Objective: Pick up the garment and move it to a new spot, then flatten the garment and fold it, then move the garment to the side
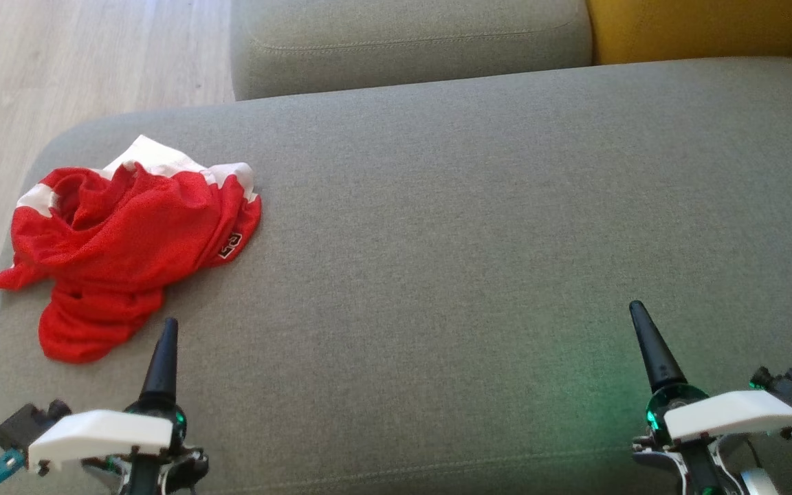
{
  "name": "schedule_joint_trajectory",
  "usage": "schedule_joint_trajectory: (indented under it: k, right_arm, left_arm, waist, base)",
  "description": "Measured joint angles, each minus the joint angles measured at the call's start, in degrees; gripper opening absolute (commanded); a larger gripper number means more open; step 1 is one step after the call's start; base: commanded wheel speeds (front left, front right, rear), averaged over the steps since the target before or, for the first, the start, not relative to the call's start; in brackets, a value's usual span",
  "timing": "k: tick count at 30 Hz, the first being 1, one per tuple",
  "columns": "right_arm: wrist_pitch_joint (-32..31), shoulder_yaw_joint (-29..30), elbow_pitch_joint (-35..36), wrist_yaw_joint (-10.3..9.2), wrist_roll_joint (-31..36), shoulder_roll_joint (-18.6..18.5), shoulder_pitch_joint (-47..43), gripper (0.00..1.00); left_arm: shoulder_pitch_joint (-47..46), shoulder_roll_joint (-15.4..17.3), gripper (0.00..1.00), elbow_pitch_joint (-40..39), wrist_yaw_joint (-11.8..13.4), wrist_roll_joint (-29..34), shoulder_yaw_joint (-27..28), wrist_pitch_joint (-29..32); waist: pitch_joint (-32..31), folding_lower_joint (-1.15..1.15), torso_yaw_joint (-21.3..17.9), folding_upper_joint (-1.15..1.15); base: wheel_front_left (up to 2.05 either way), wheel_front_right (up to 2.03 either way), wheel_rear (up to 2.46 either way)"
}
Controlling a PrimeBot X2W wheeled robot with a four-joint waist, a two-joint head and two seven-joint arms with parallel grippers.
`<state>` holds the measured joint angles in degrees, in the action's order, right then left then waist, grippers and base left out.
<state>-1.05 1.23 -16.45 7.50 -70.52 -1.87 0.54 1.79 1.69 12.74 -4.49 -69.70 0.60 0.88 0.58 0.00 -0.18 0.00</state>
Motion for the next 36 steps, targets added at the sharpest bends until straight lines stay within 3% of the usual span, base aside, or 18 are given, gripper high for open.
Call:
schedule_joint_trajectory:
  k: [11,36]
  right_arm:
    - [1.94,-1.92,2.42,0.00,10.54,-0.03,0.01,1.00]
    - [6.02,-5.58,5.70,0.00,28.94,-0.13,0.04,1.00]
  left_arm:
    - [0.01,0.94,1.00,-3.19,3.58,10.69,-2.92,-1.60]
    - [0.01,5.38,1.00,-7.82,11.73,27.93,-10.99,-5.63]
  waist:
    - [0.06,0.00,-0.24,0.00]
    - [-0.73,0.00,-0.69,0.00]
  base:
    - [0.00,0.00,0.00]
    - [0.00,0.00,0.00]
